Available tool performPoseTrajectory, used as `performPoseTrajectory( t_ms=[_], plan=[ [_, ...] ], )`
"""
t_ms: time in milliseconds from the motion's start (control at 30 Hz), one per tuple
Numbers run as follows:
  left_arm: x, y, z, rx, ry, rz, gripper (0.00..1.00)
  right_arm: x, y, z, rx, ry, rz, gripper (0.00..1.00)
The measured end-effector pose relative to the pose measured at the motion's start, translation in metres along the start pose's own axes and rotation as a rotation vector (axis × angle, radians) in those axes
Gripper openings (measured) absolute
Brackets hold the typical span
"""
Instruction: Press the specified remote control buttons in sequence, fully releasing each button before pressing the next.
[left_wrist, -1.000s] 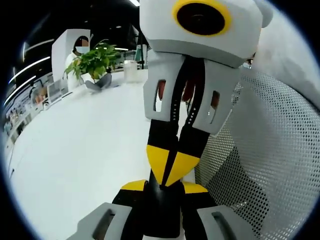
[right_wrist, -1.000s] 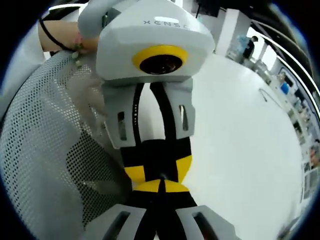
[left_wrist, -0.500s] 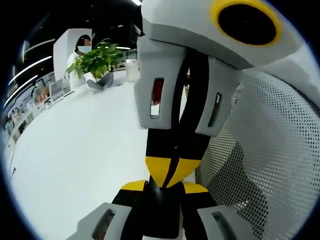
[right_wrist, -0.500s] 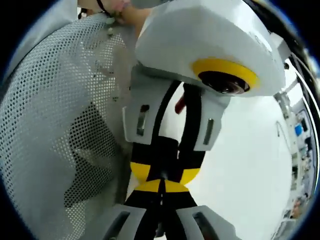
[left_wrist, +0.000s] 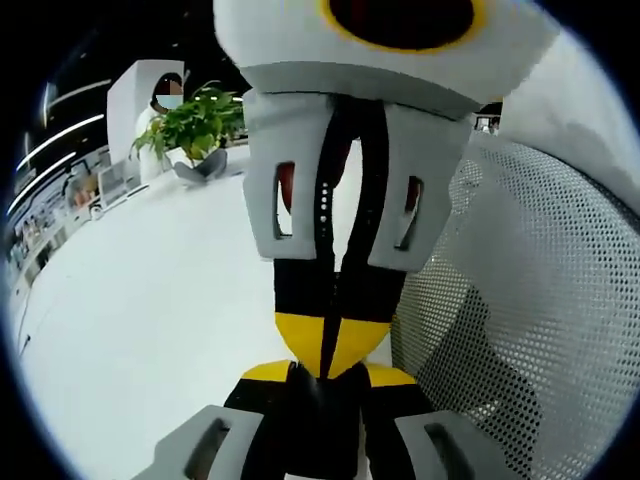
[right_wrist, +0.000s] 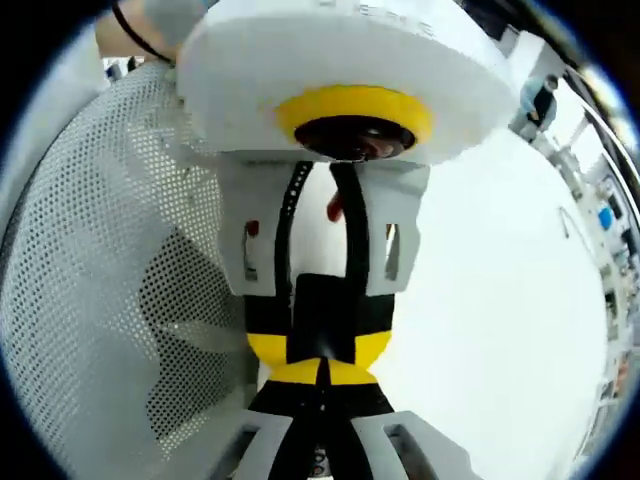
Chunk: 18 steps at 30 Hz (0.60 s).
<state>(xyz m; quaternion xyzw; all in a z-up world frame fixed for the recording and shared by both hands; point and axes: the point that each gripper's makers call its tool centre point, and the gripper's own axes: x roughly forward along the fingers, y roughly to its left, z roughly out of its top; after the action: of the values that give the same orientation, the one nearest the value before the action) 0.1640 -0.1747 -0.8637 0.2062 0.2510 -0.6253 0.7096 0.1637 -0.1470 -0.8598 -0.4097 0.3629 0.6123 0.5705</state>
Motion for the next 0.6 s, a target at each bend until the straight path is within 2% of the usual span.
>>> performPoseTrajectory(
  t_ms=[133,233,433,600],
  plan=[
    [-0.0001,-0.0003,0.0003,0.001,-0.001,-0.003,0.25,-0.0010,0.0017,-0.0012,0.019,-0.048,0.005,0.00],
    [0.0009,-0.0006,0.0014,0.001,0.031,0.003,0.25,-0.0010,0.0031,-0.0006,0.019,-0.073,-0.008,0.00],
    [0.0028,0.0002,0.0005,-0.011,0.055,0.011,0.25,0.0011,0.0030,0.0031,0.014,-0.064,-0.046,0.00],
    [0.0056,0.0003,0.0025,0.013,0.071,0.005,0.25,0.0015,0.0022,0.0043,0.022,-0.059,-0.059,0.00]
  ],
)
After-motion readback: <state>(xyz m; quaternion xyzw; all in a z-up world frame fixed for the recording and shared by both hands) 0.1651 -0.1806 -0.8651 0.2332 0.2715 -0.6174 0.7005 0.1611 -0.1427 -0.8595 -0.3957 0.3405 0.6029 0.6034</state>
